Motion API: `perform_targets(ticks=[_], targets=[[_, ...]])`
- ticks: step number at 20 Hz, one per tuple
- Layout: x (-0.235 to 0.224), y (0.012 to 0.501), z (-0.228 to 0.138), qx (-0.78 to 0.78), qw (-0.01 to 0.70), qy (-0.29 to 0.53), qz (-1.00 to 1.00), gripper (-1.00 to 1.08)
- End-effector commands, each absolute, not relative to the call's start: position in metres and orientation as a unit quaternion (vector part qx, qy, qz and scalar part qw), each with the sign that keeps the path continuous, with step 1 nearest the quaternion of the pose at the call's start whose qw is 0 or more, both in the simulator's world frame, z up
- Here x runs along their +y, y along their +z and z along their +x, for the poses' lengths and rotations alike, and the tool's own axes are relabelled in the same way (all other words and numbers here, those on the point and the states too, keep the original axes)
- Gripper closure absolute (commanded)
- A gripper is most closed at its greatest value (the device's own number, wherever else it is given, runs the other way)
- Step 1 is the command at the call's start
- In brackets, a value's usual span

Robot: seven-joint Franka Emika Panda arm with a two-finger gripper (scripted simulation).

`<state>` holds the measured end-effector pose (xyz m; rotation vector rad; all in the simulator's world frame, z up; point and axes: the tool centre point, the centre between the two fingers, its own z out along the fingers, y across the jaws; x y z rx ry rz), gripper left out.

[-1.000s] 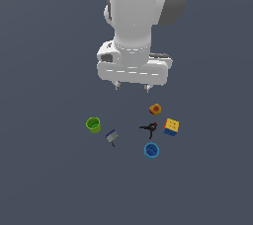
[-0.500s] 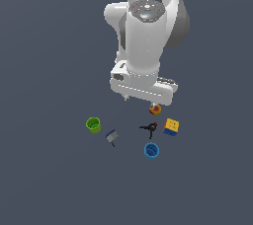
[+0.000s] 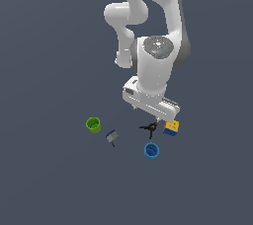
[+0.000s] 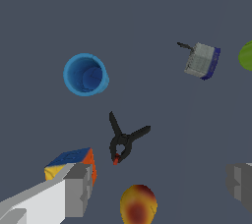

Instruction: Pick up a designated object from a clutter of objects.

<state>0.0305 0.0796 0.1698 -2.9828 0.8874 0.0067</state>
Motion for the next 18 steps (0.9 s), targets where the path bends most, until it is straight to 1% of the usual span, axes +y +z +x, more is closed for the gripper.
perform_targets(ticks=[1,10,18], targets=[[0.087,0.153,0.031,0.312,0.013,0.003,-0.95,-0.92],[0.11,0.097,0.027,0.396,0.006,0.002,-0.918,-0.92],[0.119,0.07,0.022,0.436,0.001,0.001,-0.9,-0.92]])
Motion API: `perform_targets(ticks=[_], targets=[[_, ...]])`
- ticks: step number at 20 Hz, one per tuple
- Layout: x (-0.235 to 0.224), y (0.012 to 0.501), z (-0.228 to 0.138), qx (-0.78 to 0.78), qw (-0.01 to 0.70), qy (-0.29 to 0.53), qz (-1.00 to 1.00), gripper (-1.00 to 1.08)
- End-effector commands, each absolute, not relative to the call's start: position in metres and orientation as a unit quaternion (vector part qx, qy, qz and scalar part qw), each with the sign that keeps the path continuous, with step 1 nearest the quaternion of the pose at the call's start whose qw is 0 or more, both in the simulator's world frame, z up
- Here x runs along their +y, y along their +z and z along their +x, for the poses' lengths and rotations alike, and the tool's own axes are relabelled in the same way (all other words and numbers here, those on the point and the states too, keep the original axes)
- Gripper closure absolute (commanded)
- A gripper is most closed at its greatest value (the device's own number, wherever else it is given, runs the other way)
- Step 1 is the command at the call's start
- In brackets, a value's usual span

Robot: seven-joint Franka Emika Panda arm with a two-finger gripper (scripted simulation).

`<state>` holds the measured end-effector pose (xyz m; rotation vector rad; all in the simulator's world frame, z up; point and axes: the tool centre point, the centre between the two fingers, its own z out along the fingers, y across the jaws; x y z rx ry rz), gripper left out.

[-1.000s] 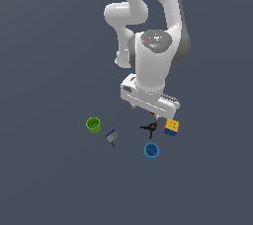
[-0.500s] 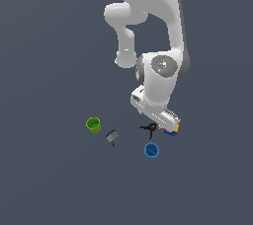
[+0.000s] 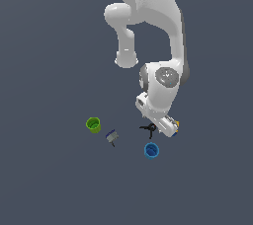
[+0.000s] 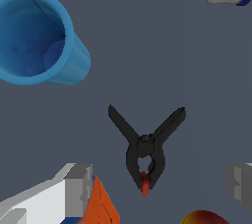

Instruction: Pick up a designated object from a clutter of objects.

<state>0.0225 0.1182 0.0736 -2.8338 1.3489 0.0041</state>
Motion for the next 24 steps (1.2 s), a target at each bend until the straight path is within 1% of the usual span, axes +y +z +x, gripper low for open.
perform_targets(ticks=[1,11,19,24], targets=[[0.12,0.068,0.022,0.439,0.001,0.0,-0.898,-0.92],[0.122,0.059,0.021,0.443,0.0,0.0,-0.896,-0.92],[0.121,0.024,0.02,0.445,0.0,0.0,-0.895,-0.92],[0.121,0.014,0.02,0.445,0.0,0.0,-0.895,-0.92]])
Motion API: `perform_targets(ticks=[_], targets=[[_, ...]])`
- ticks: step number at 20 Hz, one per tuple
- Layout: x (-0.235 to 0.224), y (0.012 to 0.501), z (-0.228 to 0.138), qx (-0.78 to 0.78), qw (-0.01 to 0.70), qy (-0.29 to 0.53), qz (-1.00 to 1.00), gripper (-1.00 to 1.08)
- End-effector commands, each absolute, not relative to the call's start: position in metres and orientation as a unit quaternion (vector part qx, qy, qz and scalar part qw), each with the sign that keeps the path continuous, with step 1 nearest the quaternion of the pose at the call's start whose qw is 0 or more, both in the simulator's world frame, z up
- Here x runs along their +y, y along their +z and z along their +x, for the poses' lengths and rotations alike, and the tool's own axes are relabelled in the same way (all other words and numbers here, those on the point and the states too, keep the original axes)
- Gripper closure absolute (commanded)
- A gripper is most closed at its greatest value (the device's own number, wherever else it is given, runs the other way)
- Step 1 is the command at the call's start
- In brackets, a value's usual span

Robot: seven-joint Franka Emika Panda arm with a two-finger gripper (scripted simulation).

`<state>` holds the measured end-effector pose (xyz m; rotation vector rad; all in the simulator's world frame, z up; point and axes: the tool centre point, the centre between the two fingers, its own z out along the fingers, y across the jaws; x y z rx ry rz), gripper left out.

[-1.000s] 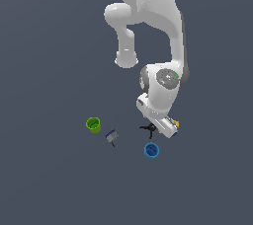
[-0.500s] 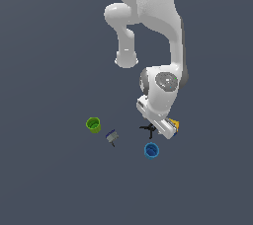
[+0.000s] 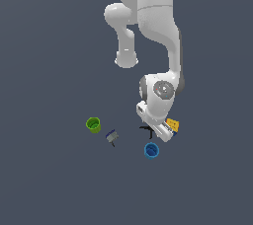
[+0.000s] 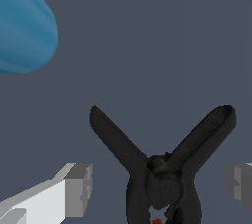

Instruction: Pick up a designated object from a clutter of objects.

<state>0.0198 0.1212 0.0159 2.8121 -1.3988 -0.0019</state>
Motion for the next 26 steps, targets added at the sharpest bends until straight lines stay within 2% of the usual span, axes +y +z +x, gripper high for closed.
perform_targets(ticks=[1,2,16,26], targets=[[0.121,0.014,0.021,-0.445,0.0,0.0,0.895,-0.92],[0.121,0.014,0.021,-0.445,0.0,0.0,0.895,1.08],[0.122,0.018,0.02,-0.445,0.0,0.0,0.895,1.08],[0.133,0.067,0.018,-0.445,0.0,0.0,0.895,1.08]])
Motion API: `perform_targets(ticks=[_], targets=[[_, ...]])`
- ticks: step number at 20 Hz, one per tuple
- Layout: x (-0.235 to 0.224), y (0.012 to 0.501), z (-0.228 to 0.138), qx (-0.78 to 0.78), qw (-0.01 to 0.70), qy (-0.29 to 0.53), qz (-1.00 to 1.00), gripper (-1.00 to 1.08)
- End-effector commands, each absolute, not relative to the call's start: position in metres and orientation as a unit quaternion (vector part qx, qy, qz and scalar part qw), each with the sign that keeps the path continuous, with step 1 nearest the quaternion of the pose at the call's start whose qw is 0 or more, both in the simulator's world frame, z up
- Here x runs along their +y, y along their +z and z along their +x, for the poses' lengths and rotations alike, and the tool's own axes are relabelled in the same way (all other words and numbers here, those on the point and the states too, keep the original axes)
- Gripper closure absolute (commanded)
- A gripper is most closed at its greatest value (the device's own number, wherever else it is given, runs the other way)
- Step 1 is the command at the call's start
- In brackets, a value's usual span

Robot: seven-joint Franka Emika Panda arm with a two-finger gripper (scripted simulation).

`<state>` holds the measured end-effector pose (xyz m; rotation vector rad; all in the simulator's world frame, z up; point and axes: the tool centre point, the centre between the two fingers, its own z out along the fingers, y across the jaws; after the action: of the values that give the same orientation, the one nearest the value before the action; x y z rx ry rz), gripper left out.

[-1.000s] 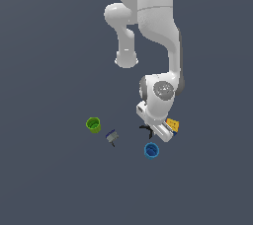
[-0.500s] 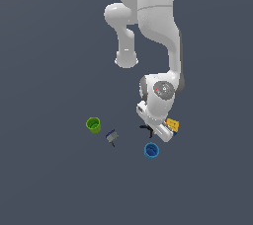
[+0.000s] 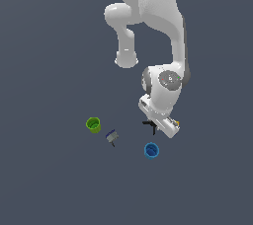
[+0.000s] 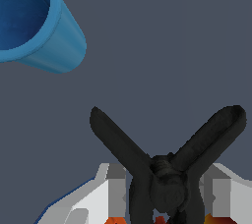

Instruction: Pick up a designated object from a clutter of objects.

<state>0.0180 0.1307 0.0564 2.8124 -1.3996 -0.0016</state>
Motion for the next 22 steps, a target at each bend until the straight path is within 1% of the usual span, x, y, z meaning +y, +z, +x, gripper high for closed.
perform_targets(ticks=[1,6,22], targets=[[0.135,0.075,0.017,-0.446,0.0,0.0,0.895,1.08],[0.145,0.124,0.015,-0.446,0.0,0.0,0.895,1.08],[0.182,0.3,0.01,-0.446,0.001,0.001,0.895,1.08]])
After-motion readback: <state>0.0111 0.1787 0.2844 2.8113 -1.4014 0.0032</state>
